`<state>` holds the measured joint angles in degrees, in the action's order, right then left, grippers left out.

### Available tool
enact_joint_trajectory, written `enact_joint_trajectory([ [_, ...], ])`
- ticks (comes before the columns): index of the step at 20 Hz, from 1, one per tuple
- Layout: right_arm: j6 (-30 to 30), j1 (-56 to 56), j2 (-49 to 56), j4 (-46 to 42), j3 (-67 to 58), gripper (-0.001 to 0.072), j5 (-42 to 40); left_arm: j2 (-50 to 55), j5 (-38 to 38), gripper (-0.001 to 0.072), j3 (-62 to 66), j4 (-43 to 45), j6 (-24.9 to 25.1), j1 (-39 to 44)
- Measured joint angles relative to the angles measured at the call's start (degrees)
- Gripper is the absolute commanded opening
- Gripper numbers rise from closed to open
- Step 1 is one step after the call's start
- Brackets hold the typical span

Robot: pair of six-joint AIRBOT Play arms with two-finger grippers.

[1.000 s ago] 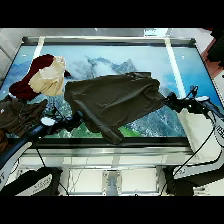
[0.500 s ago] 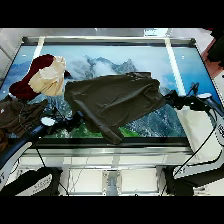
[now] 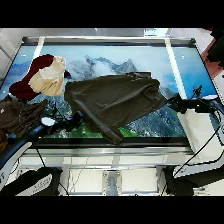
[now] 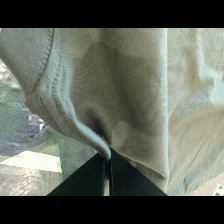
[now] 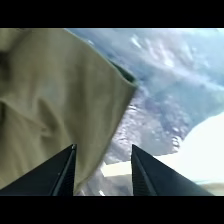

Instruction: Fold the shirts.

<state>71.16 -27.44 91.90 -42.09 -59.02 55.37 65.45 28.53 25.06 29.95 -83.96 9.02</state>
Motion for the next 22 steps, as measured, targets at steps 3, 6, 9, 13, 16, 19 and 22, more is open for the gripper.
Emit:
enact_joint_trajectory([
  [3, 0.1, 0.9, 0.1, 1.0, 1.6, 0.0407, -3.6, 0.0, 0.0, 0.0013, 0.0, 0.0, 0.0, 0.0],
  [6, 0.1, 2.3, 0.8, 3.9, 2.1, 0.0406, -7.2, 0.0, 0.0, 0.0013, 0.0, 0.0, 0.0, 0.0],
  [9, 0.0, 4.2, 2.0, 6.4, 2.3, 0.0291, -10.0, 0.0, 0.0, 0.0013, 0.0, 0.1, 0.0, 0.0],
  [13, -0.8, 5.9, 2.8, 7.9, 2.5, 0.0030, -11.4, 0.0, 0.0, 0.0013, 0.0, 0.1, 0.0, 0.0],
  [16, -3.3, 5.6, 1.7, 8.9, 1.5, 0.0029, -9.2, -0.1, -0.2, 0.0013, 1.0, 0.1, 0.6, -0.3],
  [19, -6.1, 3.9, -2.6, 9.7, -1.3, 0.0028, -4.3, -2.0, 1.6, 0.0013, 5.1, 0.2, 3.7, -2.3],
  [22, -7.6, 0.6, -11.0, 8.3, -5.2, 0.0029, 1.4, -7.5, 8.2, 0.0013, 12.2, 0.4, 7.9, -6.8],
])
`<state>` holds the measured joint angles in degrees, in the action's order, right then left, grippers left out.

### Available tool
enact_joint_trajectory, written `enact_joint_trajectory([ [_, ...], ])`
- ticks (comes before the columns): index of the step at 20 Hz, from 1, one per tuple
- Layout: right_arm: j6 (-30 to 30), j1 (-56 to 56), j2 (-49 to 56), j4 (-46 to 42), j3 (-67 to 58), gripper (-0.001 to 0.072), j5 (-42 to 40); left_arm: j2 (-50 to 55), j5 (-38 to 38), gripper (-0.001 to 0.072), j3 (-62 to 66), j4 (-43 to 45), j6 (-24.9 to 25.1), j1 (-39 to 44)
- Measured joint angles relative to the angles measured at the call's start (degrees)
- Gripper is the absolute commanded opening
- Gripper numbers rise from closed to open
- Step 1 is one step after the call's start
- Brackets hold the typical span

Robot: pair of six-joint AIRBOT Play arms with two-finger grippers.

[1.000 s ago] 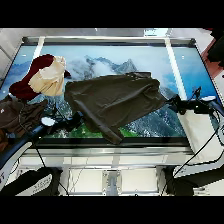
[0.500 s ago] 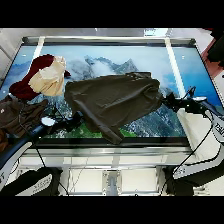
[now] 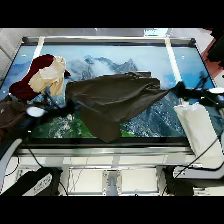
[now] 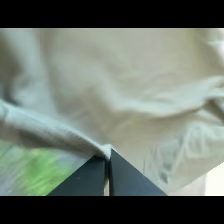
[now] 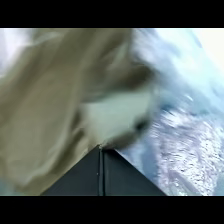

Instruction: Fold the shirts.

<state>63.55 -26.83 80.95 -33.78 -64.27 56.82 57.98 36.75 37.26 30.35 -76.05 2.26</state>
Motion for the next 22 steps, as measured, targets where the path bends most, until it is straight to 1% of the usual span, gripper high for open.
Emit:
enact_joint_trajectory([
  [3, -0.6, -4.4, -10.8, -2.6, -3.6, 0.0029, 6.2, -8.6, 7.6, 0.0012, 6.8, 0.3, 1.9, -5.0],
  [5, -0.8, -7.5, -18.9, -4.2, -5.6, 0.0028, 9.7, -15.3, 10.8, 0.0012, 11.2, 0.3, 2.6, -7.6],
  [8, -1.0, -11.0, -30.7, -5.4, -9.5, 0.0027, 11.6, -24.5, 11.1, 0.0010, 18.9, 1.2, 3.0, -9.6],
  [12, -1.1, -12.5, -40.5, -6.3, -18.0, 0.0026, 7.6, -29.5, 9.9, 0.0010, 32.2, 7.5, 2.0, -10.5],
  [15, -1.1, -12.9, -42.7, -6.6, -25.0, 0.0026, 2.7, -29.8, 8.5, 0.0009, 41.5, 14.4, 0.6, -10.7],
  [17, -1.1, -13.1, -42.3, -6.3, -28.4, 0.0026, -0.6, -28.3, 8.6, 0.0009, 46.3, 19.9, -1.5, -10.8],
  [20, -1.0, -13.0, -38.1, -4.5, -30.7, 0.0026, -1.1, -22.3, 15.2, 0.0010, 49.8, 25.3, -4.6, -10.8],
  [22, -0.8, -11.7, -32.9, -2.6, -31.4, 0.0026, 1.8, -16.1, 21.8, 0.0010, 50.8, 26.6, -5.9, -10.8],
])
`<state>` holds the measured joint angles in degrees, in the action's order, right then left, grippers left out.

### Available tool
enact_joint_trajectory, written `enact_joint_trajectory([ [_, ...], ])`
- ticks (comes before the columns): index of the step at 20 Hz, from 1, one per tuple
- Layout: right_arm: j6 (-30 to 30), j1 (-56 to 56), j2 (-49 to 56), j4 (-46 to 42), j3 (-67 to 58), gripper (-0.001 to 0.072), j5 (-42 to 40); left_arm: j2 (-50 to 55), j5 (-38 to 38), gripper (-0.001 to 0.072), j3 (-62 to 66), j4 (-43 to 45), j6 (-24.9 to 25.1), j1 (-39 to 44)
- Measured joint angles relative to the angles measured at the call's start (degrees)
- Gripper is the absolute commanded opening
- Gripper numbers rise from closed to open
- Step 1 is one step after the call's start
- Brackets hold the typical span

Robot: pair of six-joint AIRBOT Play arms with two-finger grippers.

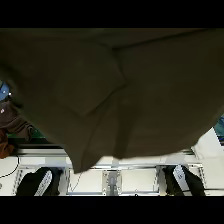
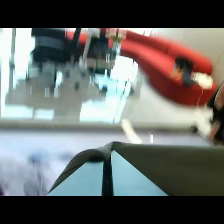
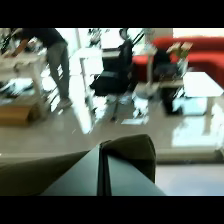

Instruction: Fold the shirts.

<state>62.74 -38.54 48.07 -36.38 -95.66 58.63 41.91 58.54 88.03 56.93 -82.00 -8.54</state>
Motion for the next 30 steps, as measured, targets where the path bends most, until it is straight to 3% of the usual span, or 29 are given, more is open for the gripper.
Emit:
enact_joint_trajectory([
  [3, 0.2, 6.5, 10.6, -0.2, 1.0, 0.0027, 5.2, 11.2, 8.9, 0.0011, 0.7, 1.2, -1.0, 0.3],
  [6, 0.4, 16.4, 22.0, -6.3, 4.9, 0.0028, 6.3, 24.1, 14.2, 0.0012, 0.6, 1.9, -1.0, 1.4],
  [10, 2.8, 29.1, 37.7, -15.8, 9.7, 0.0029, -2.9, 42.1, 12.7, 0.0016, -0.3, 2.7, 0.2, 3.1],
  [11, 4.0, 31.4, 41.0, -16.7, 10.2, 0.0030, -7.2, 46.2, 10.6, 0.0040, -0.4, 2.4, 0.2, 3.3],
  [12, 5.2, 33.7, 44.0, -17.5, 10.6, 0.0037, -12.3, 49.7, 7.9, 0.0197, -0.5, 1.2, -0.1, 3.4],
  [13, 6.3, 35.5, 46.3, -17.9, 11.0, 0.0123, -17.1, 52.3, 4.7, 0.0392, -0.5, -0.5, -0.5, 3.4],
  [14, 7.2, 37.1, 48.1, -18.3, 11.1, 0.0375, -22.7, 54.1, 1.3, 0.0492, -0.3, -2.7, -0.8, 3.3],
  [15, 7.8, 38.3, 49.2, -18.5, 11.1, 0.0494, -28.0, 55.6, -2.2, 0.0516, 0.3, -5.6, -1.2, 3.1],
  [17, 8.7, 39.3, 50.2, -18.9, 10.4, 0.0495, -35.3, 57.2, -7.0, 0.0516, 3.2, -10.8, -1.0, 1.9],
  [19, 9.2, 38.2, 49.6, -19.8, 8.6, 0.0472, -36.5, 57.5, -7.3, 0.0510, 8.1, -15.1, 1.6, -0.2],
  [20, 9.4, 36.9, 48.7, -20.9, 7.7, 0.0473, -34.8, 57.0, -5.7, 0.0447, 10.5, -16.2, 3.6, -1.5],
  [21, 9.9, 35.0, 47.2, -22.2, 7.0, 0.0473, -32.2, 55.8, -3.0, 0.0390, 12.9, -16.6, 5.9, -3.1],
  [23, 11.3, 30.3, 43.9, -25.2, 6.2, 0.0473, -24.3, 51.9, 4.3, 0.0361, 15.8, -14.8, 10.2, -6.2],
  [24, 11.9, 27.6, 42.1, -26.6, 5.9, 0.0473, -20.0, 49.5, 8.7, 0.0245, 16.6, -12.7, 12.1, -7.5],
  [25, 12.4, 25.0, 40.3, -27.8, 5.7, 0.0473, -15.5, 46.8, 13.5, 0.0195, 17.0, -10.2, 14.2, -8.6],
  [27, 13.0, 19.5, 36.9, -30.7, 5.6, 0.0473, -5.7, 40.7, 20.6, 0.0196, 15.6, -6.1, 17.6, -10.5],
  [30, 13.0, 12.3, 32.9, -33.2, 6.3, 0.0473, 6.7, 30.6, 24.9, 0.0196, 4.9, -1.6, 20.1, -13.6],
])
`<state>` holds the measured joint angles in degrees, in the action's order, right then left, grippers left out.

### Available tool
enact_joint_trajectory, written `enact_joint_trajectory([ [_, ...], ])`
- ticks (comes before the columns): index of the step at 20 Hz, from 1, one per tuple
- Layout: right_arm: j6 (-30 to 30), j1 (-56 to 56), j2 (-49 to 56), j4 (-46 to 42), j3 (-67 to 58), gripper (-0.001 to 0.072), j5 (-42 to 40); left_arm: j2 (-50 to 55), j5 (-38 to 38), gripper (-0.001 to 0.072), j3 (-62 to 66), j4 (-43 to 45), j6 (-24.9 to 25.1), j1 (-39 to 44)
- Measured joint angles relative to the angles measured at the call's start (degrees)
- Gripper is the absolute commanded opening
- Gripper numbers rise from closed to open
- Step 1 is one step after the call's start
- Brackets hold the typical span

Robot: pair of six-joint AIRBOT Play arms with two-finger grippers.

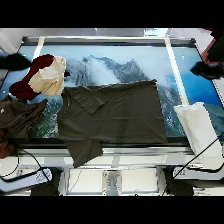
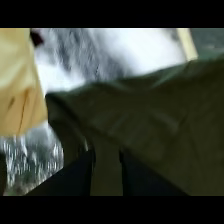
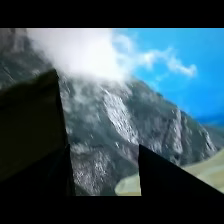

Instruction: Fold the shirts.

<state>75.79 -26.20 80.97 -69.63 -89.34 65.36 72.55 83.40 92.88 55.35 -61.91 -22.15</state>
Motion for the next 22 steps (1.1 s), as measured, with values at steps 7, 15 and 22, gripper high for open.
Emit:
enact_joint_trajectory([
  [7, -3.4, -7.1, -6.4, 2.4, 11.2, 0.0473, 11.3, -23.1, -9.5, 0.0200, -47.5, 2.9, -8.7, -5.3],
  [15, -9.6, -7.8, -7.6, 18.6, 19.6, 0.0473, 11.8, -29.6, -17.9, 0.0316, -73.2, 4.3, -20.5, -6.3],
  [22, -11.1, -7.8, -7.6, 21.6, 20.4, 0.0473, 13.1, -27.5, -24.1, 0.0406, -76.3, 3.7, -21.9, -6.4],
])
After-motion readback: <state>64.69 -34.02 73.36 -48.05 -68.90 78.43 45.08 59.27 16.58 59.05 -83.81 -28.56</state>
